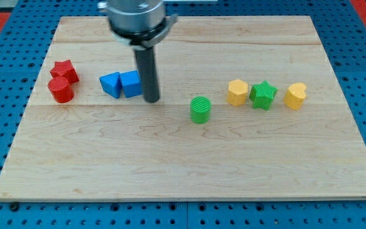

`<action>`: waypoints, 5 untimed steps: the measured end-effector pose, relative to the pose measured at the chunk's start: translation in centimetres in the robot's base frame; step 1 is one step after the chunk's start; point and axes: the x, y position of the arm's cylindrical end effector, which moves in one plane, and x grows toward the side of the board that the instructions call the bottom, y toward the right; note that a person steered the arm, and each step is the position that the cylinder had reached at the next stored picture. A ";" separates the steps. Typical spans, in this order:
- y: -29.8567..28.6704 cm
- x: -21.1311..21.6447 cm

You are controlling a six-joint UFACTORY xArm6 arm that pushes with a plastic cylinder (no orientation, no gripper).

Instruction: Push the blue cube away from the blue triangle

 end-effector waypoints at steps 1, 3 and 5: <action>0.1 -3.5; -7.4 -3.0; -8.6 -0.9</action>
